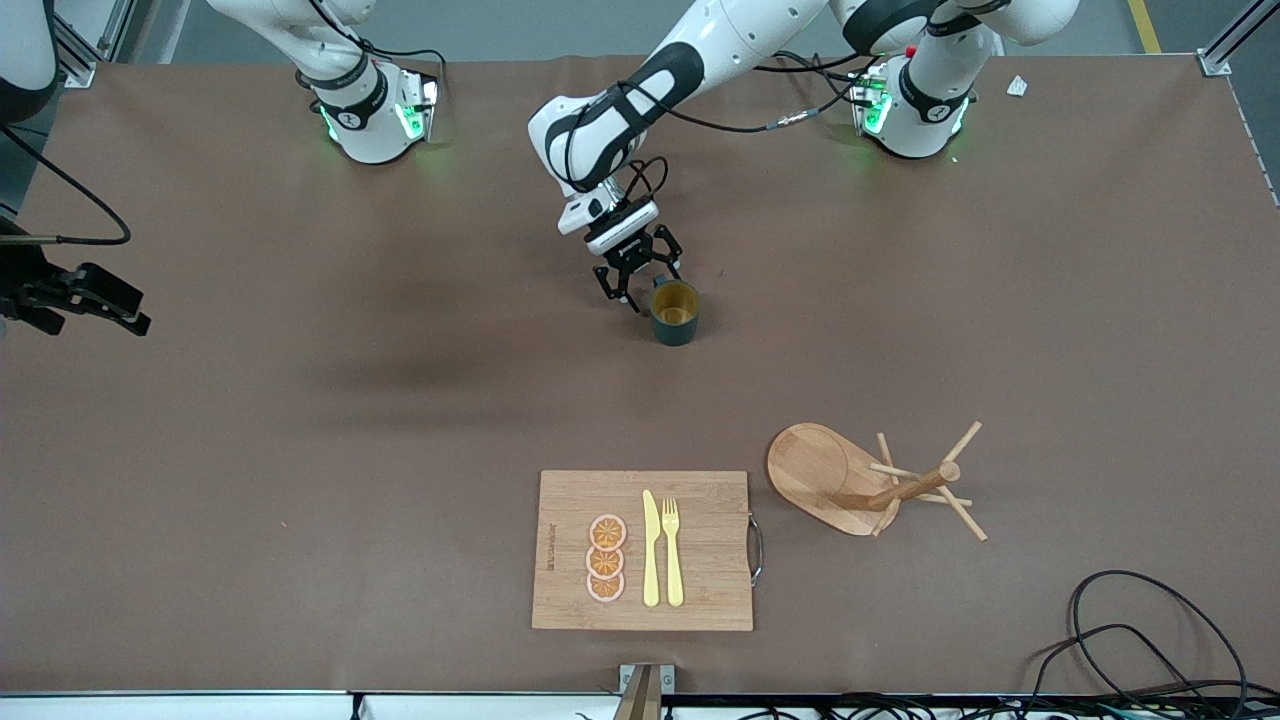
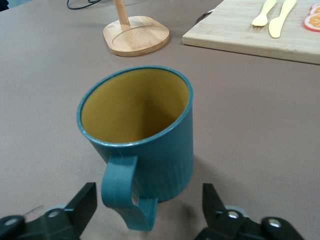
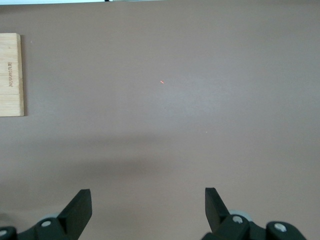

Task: Pass cup and hang on rack
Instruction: 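Lower the left gripper to the teal mug's handle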

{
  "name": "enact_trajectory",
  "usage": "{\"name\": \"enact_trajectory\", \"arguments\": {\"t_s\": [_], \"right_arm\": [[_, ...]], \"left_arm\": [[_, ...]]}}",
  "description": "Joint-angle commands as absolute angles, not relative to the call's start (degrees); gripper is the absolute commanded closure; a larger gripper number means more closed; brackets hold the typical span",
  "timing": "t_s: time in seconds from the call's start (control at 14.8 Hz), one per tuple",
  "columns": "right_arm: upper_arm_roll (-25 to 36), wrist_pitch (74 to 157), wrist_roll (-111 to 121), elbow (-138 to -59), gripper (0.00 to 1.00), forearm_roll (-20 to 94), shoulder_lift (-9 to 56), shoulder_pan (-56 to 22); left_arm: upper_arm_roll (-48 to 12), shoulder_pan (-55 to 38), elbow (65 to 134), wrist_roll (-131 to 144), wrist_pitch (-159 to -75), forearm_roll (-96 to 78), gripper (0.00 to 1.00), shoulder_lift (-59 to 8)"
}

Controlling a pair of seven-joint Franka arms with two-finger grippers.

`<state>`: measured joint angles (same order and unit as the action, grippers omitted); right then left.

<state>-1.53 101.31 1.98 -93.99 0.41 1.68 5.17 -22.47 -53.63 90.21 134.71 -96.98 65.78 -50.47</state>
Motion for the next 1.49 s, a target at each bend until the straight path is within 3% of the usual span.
{"name": "enact_trajectory", "arguments": {"t_s": [0.0,1.42], "right_arm": [[-1.49,100.81,0.44,-94.39,0.0,1.05,0.61,4.48],[-1.49,100.2,0.97,-94.31,0.0,1.05,0.62,4.57]], "left_arm": [[-22.15,-54.14,89.38,134.82,-96.86,66.97,0.17,-51.5],[-22.06,-54.67,89.39,131.84,-96.77,67.68,0.77,-52.29]]}}
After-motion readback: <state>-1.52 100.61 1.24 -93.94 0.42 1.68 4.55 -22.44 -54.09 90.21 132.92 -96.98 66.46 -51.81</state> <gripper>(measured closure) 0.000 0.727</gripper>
